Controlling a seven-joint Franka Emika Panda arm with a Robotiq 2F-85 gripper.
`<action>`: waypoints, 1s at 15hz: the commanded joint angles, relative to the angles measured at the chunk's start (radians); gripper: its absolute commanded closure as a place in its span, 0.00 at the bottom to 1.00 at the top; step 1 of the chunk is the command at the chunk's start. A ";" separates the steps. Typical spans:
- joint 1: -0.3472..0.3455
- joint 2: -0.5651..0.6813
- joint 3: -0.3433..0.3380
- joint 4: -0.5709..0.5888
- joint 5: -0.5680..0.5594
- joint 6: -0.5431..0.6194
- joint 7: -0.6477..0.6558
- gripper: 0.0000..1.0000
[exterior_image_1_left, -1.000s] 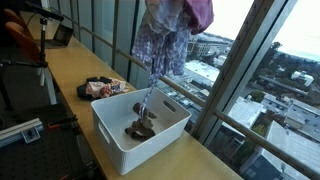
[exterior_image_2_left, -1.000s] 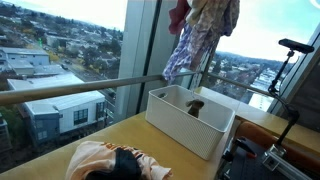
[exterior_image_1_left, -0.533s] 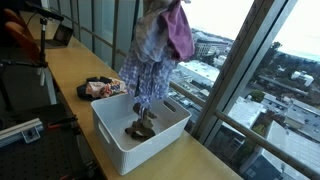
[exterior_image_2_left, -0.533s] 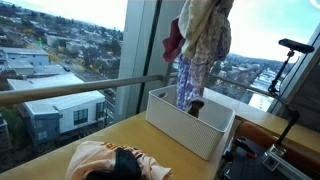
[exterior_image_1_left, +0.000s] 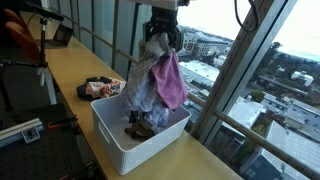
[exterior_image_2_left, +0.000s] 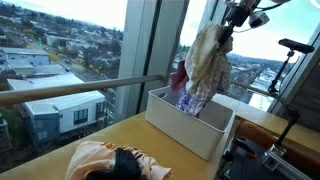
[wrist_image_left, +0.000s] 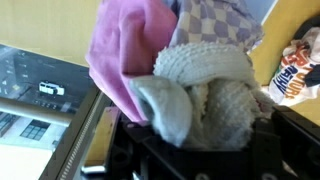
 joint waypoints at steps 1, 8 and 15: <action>-0.011 -0.059 -0.015 -0.143 0.040 0.070 -0.052 0.97; 0.016 -0.071 0.006 -0.269 0.037 0.122 -0.041 0.97; 0.032 -0.079 0.005 -0.286 0.042 0.128 -0.037 0.41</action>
